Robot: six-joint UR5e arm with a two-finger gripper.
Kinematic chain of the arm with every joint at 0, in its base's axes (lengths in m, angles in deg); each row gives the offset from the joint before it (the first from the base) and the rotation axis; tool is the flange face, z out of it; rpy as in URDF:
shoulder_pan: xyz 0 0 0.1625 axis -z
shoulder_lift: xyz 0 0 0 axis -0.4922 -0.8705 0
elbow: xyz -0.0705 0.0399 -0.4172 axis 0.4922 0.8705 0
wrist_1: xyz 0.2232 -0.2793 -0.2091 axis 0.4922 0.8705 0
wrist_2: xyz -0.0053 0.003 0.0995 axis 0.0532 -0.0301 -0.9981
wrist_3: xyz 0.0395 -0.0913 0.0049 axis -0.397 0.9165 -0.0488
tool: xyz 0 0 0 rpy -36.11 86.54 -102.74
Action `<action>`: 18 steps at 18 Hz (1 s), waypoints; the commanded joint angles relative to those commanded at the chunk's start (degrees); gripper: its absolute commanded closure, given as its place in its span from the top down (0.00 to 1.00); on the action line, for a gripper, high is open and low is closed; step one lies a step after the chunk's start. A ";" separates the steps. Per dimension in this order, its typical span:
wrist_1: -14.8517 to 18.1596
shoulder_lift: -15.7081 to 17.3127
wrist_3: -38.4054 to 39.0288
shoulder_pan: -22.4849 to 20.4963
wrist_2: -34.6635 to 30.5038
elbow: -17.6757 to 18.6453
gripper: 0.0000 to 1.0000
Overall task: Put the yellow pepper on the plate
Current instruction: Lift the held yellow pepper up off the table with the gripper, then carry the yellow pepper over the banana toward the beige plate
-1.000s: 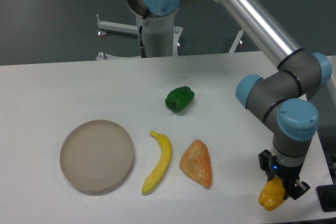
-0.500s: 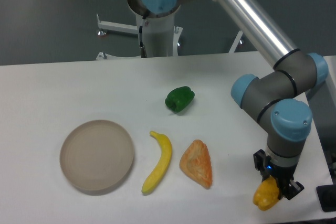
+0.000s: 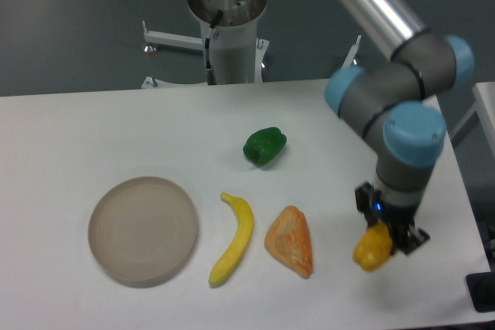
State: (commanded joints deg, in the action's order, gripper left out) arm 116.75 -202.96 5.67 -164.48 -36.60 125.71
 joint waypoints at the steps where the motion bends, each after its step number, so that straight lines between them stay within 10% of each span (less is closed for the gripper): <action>1: 1.14 1.41 1.84 0.17 0.09 0.97 0.42; 9: 3.97 9.24 25.91 10.44 0.62 10.20 0.42; 18: 3.18 5.48 49.48 23.19 1.32 12.40 0.41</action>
State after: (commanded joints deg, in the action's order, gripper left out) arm 119.93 -197.48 55.15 -141.29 -35.29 138.11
